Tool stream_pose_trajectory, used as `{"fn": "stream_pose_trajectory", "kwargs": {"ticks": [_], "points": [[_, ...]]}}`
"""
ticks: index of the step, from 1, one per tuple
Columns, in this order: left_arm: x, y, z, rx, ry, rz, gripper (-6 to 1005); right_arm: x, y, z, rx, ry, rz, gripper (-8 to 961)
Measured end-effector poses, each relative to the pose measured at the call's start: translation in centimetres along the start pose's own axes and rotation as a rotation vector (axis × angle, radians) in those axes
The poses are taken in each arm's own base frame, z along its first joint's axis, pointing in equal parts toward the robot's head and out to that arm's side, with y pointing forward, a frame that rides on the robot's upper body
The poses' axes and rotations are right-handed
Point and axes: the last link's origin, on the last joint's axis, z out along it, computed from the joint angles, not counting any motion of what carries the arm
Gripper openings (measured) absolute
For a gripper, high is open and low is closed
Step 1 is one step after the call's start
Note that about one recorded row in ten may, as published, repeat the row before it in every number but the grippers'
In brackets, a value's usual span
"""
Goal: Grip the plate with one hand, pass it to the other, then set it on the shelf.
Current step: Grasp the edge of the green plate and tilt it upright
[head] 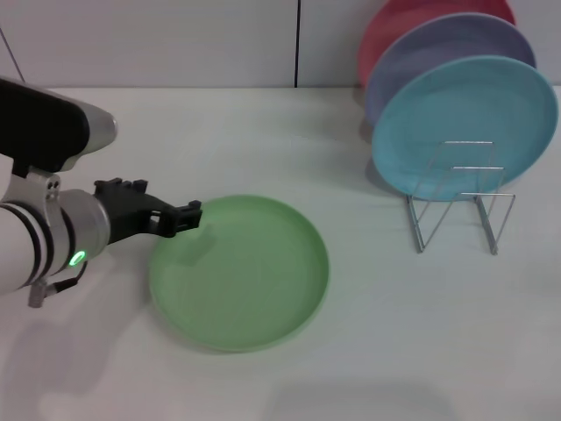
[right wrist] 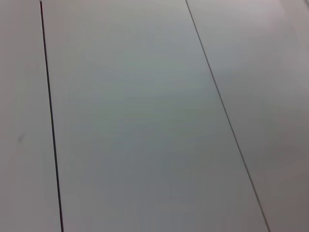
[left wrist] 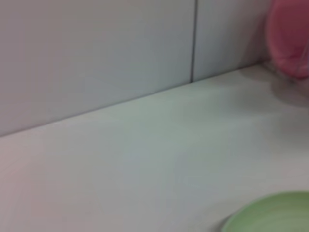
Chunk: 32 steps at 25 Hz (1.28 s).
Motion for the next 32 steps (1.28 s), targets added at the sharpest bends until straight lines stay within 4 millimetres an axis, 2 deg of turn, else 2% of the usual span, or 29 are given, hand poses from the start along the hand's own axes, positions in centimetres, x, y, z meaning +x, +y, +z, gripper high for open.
{"fn": "stream_pose_trajectory", "kwargs": {"ticks": [7,17,32], "points": [[-1.2,-1.0,-0.1,0.013,-0.093,-0.05,761,-0.1,0.0,-0.2,0.001,-0.002,0.0,792],[-2.0,0.1,0.0,-0.022,-0.154,-0.044,750,-0.1,0.0,-0.1,-0.001,-0.005,0.0,791],[-2.9,-0.4,1.1,-0.008,-0.195,-0.045,734,0.0,0.0,0.0,-0.002,-0.001,0.0,792]]}}
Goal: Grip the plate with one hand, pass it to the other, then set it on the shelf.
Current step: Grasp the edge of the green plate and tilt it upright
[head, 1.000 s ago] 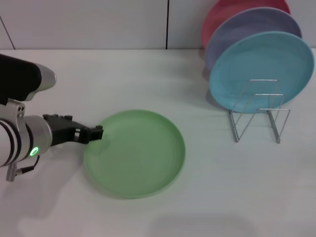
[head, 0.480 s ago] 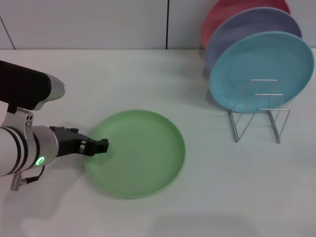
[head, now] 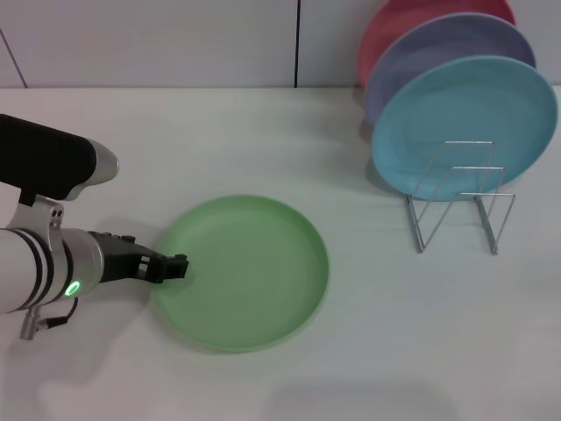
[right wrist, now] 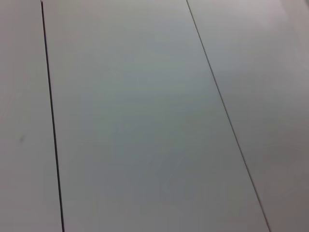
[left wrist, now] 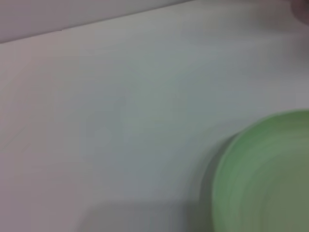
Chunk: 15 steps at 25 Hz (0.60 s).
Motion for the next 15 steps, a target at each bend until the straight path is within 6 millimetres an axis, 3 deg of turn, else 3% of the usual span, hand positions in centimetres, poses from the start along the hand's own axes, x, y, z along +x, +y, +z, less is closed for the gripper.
{"fn": "stream_pose_trajectory", "kwargs": {"ticks": [15], "points": [[-0.58,-0.33,0.52,0.005,-0.028,-0.007,718,-0.07,0.03,-0.01,-0.001,-0.005,0.0,791]]}}
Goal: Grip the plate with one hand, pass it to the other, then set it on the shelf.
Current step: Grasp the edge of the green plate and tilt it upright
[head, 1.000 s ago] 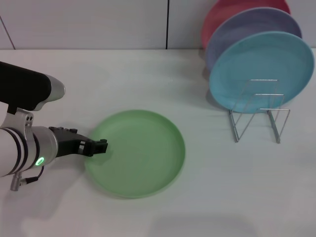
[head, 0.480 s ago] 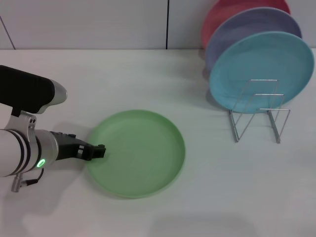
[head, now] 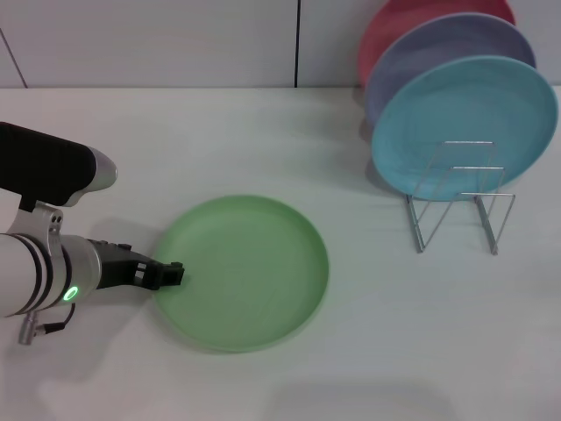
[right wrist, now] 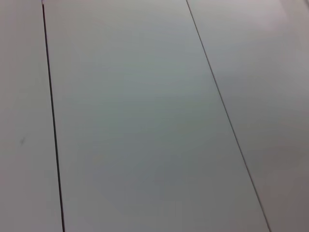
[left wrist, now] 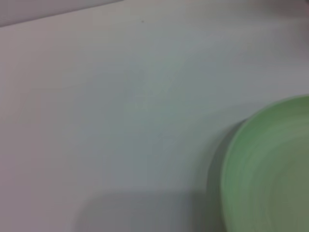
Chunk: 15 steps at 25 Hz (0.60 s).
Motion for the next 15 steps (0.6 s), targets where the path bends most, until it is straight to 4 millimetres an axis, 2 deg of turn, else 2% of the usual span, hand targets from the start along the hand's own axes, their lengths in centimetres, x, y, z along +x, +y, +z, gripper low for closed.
{"fn": "stream_pose_trajectory", "kwargs": {"ticks": [15], "points": [[0.05,0.06,0.11,-0.006,-0.033,-0.003,702,-0.03,-0.09,-0.18,0.002,0.001,-0.002,791]]}}
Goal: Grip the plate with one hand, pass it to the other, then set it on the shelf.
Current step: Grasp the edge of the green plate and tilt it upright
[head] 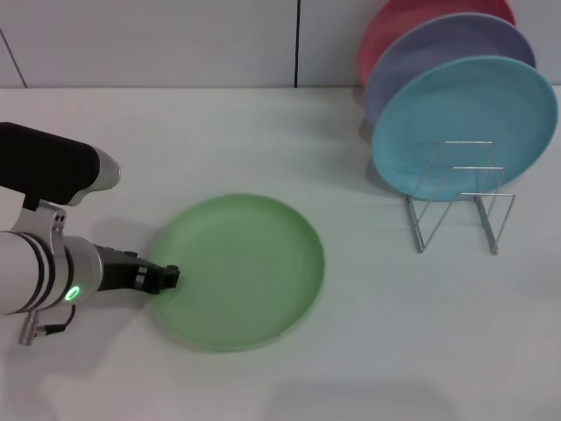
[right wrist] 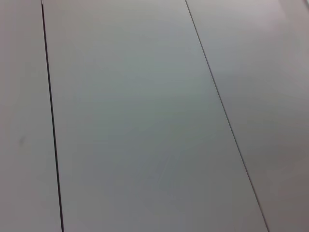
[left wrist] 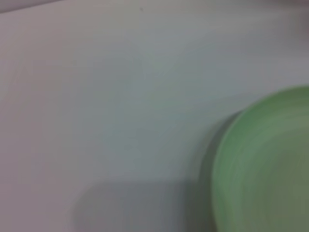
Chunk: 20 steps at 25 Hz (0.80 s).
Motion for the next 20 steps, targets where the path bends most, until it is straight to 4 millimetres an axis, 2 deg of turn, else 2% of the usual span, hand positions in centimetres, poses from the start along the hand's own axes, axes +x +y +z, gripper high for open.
{"fn": "stream_pose_trajectory", "kwargs": {"ticks": [3,8,14,20], "points": [[-0.01,0.09,0.04,-0.002,-0.008,0.004,699,0.0,0.0,0.0,0.0,0.0,0.0,791],[0.12,0.23,-0.08,-0.005,-0.009,-0.003,624,0.0,-0.04,-0.06,0.0,0.001,-0.001,790],[0.5,0.52,-0.18,-0.012,-0.02,0.005,579,-0.01,-0.1,-0.11,0.001,0.002,-0.003,790],[0.78,0.78,0.09,-0.019,-0.048,0.018,312,-0.01,-0.01,0.06,-0.002,-0.001,-0.004,790]]}}
